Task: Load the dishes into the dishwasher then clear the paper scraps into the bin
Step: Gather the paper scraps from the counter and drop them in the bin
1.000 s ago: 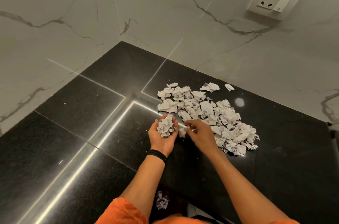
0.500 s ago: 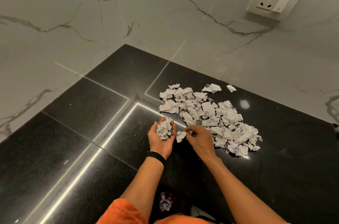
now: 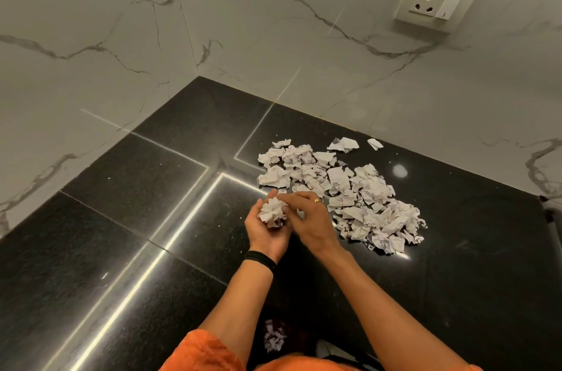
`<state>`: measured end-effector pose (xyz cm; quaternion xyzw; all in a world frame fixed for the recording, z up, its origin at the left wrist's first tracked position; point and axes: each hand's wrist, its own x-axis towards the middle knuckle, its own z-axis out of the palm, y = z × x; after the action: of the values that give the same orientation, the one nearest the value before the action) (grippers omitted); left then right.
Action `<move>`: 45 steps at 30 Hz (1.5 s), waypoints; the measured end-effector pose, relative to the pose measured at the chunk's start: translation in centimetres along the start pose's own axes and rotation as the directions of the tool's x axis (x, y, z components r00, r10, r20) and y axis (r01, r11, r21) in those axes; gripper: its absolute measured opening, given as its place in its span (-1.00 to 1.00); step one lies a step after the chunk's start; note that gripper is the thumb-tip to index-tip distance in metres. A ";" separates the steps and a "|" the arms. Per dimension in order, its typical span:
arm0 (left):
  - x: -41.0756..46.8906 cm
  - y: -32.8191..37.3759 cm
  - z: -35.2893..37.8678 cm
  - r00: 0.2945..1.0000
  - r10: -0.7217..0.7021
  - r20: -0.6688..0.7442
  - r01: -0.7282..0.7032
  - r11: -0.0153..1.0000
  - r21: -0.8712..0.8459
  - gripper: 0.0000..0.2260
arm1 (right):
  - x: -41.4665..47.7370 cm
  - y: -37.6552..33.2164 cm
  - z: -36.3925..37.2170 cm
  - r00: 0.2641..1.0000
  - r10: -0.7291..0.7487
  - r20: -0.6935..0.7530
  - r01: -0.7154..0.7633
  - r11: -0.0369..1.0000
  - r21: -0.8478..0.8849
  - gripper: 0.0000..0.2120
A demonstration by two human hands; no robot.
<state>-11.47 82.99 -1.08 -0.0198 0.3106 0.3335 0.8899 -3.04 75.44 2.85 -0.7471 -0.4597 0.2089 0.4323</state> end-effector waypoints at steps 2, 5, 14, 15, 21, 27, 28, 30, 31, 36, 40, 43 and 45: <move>0.1 0.1 -0.2 1.000 -0.002 -0.017 0.002 1.000 -0.023 -0.66 | 0.1 0.5 -0.7 0.999 0.026 -0.027 -0.024 0.997 0.073 -0.71; 0.2 0.3 -0.2 0.999 -0.009 -0.045 0.008 0.999 -0.039 -0.67 | 0.6 1.8 -2.0 0.981 0.120 -0.154 -0.112 0.992 0.054 -0.75; 0.2 -0.1 0.1 0.997 -0.019 -0.075 0.022 0.999 0.032 -0.75 | -1.8 5.9 -3.4 0.989 0.142 0.049 -0.106 0.889 -0.446 -0.75; 0.3 -0.1 0.1 0.997 -0.019 -0.069 0.021 0.999 0.038 -0.75 | -2.0 6.0 -3.2 0.992 0.116 0.049 -0.081 0.886 -0.457 -0.77; 0.1 -0.4 0.3 0.998 -0.010 -0.061 0.014 0.997 0.071 -0.69 | -1.7 5.2 -2.7 0.955 0.237 -0.179 -0.263 0.954 -0.144 -0.87; 0.3 -1.1 -0.3 0.998 -0.049 -0.037 0.053 0.992 0.115 -0.70 | 0.5 1.0 -2.1 0.988 0.109 -0.108 -0.084 0.973 0.216 -0.83; 0.3 -1.2 -0.3 0.998 -0.058 -0.022 0.061 0.990 0.124 -0.66 | 0.6 0.5 -1.8 0.994 0.082 -0.077 -0.065 0.979 0.195 -0.83; 0.1 -1.3 -0.2 0.997 -0.071 -0.004 0.071 0.990 0.122 -0.61 | 0.8 0.5 -1.5 0.997 0.058 -0.057 -0.047 0.984 0.172 -0.84; 0.0 -1.2 -0.1 0.997 -0.078 -0.007 0.078 0.991 0.104 -0.63 | 0.9 0.8 -1.5 0.994 0.073 -0.079 -0.057 0.979 0.194 -0.85; -0.2 -0.4 0.2 0.997 -0.074 -0.031 0.075 0.997 0.017 -0.66 | 1.1 4.4 -3.1 0.962 0.198 -0.189 -0.191 0.980 0.056 -0.85; -0.2 -0.2 -0.1 0.997 -0.051 -0.059 0.053 0.998 0.033 -0.62 | 0.2 5.9 -3.2 0.972 0.226 -0.067 -0.235 0.942 -0.241 -0.76; -0.1 -0.1 -0.4 0.996 -0.033 -0.078 0.036 0.998 0.045 -0.60 | -0.1 6.0 -2.2 0.986 0.163 -0.025 -0.163 0.940 -0.300 -0.73; -0.1 0.1 -0.4 0.996 -0.031 -0.088 0.036 0.998 0.060 -0.59 | 0.1 5.8 -1.6 0.995 0.096 -0.033 -0.102 0.932 -0.348 -0.76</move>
<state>-11.82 82.88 -1.34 -0.0118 0.3586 0.3076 0.8813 1.13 73.59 -1.17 -0.8358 -0.4478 0.1396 0.2854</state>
